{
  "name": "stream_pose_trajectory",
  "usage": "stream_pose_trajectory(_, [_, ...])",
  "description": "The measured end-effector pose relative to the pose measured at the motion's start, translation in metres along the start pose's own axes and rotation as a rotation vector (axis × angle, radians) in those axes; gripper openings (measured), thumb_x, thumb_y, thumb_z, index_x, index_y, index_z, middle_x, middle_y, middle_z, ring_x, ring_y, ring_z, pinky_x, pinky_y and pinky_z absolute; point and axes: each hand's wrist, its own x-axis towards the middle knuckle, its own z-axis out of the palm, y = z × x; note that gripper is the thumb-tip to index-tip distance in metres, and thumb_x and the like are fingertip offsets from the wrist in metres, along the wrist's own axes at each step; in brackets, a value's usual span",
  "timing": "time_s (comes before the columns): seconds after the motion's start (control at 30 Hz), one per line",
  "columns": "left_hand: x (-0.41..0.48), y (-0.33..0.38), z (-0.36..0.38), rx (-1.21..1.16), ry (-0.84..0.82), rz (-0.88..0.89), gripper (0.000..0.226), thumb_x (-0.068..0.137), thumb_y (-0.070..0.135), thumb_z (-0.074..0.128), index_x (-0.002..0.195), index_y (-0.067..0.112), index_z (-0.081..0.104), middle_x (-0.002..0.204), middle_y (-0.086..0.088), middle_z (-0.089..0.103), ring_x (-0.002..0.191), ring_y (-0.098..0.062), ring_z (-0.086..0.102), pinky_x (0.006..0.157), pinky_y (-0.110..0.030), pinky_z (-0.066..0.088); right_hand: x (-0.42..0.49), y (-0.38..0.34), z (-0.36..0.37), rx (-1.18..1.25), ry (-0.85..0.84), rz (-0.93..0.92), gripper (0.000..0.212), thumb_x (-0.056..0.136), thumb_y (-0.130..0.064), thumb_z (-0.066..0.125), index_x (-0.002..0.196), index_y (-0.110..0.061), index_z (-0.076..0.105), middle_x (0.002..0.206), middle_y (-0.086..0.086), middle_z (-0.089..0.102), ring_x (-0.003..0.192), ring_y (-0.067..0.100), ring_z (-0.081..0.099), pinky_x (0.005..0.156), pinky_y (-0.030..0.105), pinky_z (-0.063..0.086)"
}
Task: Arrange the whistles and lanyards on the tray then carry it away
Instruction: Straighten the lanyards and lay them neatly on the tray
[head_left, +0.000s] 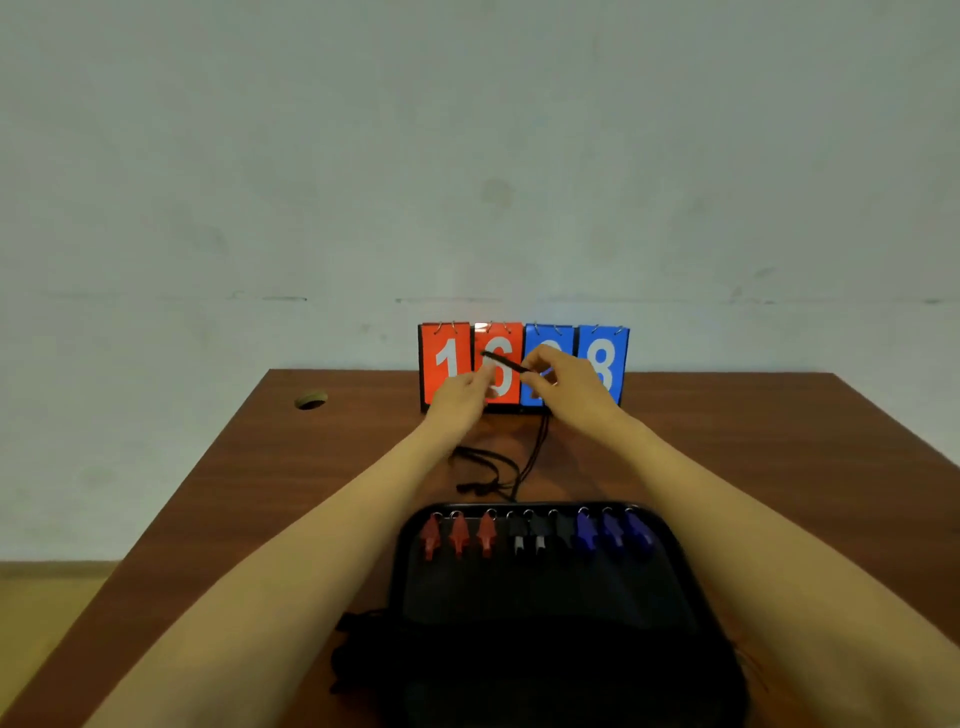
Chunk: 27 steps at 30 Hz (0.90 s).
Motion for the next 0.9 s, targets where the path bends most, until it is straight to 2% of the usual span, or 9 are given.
stream_pose_trajectory(0.1, [-0.013,0.035,0.0,-0.193,0.053,0.077,0.036,0.096,0.036,0.046,0.098,0.007,0.067,0.099,-0.009,0.065,0.091,-0.02,0.058,0.075,-0.027,0.041,-0.012,-0.016,-0.015,0.008,-0.015,-0.029,0.018,0.095,-0.024,0.055,0.108,-0.014,0.06,0.098,-0.001,0.061,0.09,0.017,0.059,0.074,0.025,0.048])
stream_pose_trajectory(0.23, [-0.026,0.059,-0.007,-0.313,0.14,0.101,0.025,0.098,0.021,0.044,0.08,0.012,0.058,0.084,-0.003,0.064,0.077,-0.012,0.057,0.066,-0.021,0.041,-0.025,-0.026,-0.029,-0.027,-0.033,-0.05,0.022,0.094,-0.028,0.056,0.11,-0.013,0.063,0.108,0.003,0.066,0.095,0.014,0.057,0.082,0.026,0.046])
stream_pose_trajectory(0.3, [-0.033,0.066,-0.011,-0.209,0.141,0.108,0.022,0.099,0.019,0.041,0.085,0.009,0.056,0.075,0.0,0.06,0.067,-0.01,0.054,0.062,-0.021,0.041,-0.028,-0.033,-0.037,-0.074,0.021,-0.039,0.026,0.096,-0.026,0.052,0.117,-0.012,0.058,0.109,0.005,0.064,0.095,0.017,0.058,0.081,0.028,0.047])
stream_pose_trajectory(0.4, [-0.041,0.07,-0.016,0.17,0.084,0.16,0.025,0.1,0.019,0.038,0.1,0.007,0.059,0.081,-0.003,0.056,0.067,-0.015,0.051,0.059,-0.023,0.041,-0.031,-0.045,-0.053,-0.073,0.148,-0.074,0.041,0.097,-0.017,0.048,0.138,-0.019,0.04,0.107,0.001,0.055,0.093,0.018,0.057,0.083,0.034,0.051])
stream_pose_trajectory(0.5, [-0.048,0.072,-0.016,0.366,0.05,0.241,0.029,0.101,0.018,0.036,0.106,0.003,0.06,0.079,-0.001,0.053,0.06,-0.011,0.044,0.053,-0.022,0.034,-0.034,-0.058,-0.065,-0.307,0.107,-0.207,0.052,0.098,-0.017,0.047,0.146,-0.026,0.031,0.123,0.003,0.048,0.109,0.019,0.051,0.089,0.035,0.049])
stream_pose_trajectory(0.57, [-0.052,0.075,-0.016,0.422,0.042,0.285,0.029,0.101,0.019,0.036,0.106,0.003,0.06,0.083,-0.004,0.057,0.067,-0.017,0.05,0.061,-0.029,0.042,-0.033,-0.063,-0.068,-0.532,0.042,-0.227,0.039,0.1,-0.023,0.043,0.139,-0.019,0.044,0.124,0.007,0.051,0.112,0.023,0.05,0.088,0.035,0.046])
stream_pose_trajectory(0.67, [-0.057,0.079,-0.016,0.42,0.031,0.309,0.031,0.102,0.022,0.037,0.109,0.003,0.06,0.098,-0.012,0.063,0.086,-0.023,0.058,0.083,-0.04,0.052,-0.034,-0.063,-0.069,-0.739,0.0,-0.228,0.026,0.102,-0.024,0.036,0.102,-0.01,0.058,0.092,0.007,0.057,0.083,0.023,0.049,0.069,0.032,0.035])
stream_pose_trajectory(0.8, [-0.059,0.076,-0.023,0.438,0.035,0.301,0.033,0.101,0.027,0.039,0.115,0.005,0.06,0.114,-0.012,0.066,0.1,-0.024,0.063,0.084,-0.032,0.053,-0.037,-0.058,-0.08,-0.726,0.089,-0.207,0.032,0.102,-0.023,0.035,0.113,-0.009,0.062,0.101,0.009,0.068,0.09,0.026,0.061,0.074,0.034,0.044])
stream_pose_trajectory(0.9, [-0.057,0.07,-0.034,0.484,0.062,0.272,0.033,0.101,0.029,0.039,0.114,0.007,0.06,0.113,-0.011,0.067,0.1,-0.025,0.064,0.085,-0.033,0.053,-0.037,-0.054,-0.099,-0.659,0.208,-0.159,0.031,0.101,-0.022,0.039,0.117,-0.01,0.063,0.105,0.011,0.069,0.094,0.029,0.063,0.078,0.034,0.045])
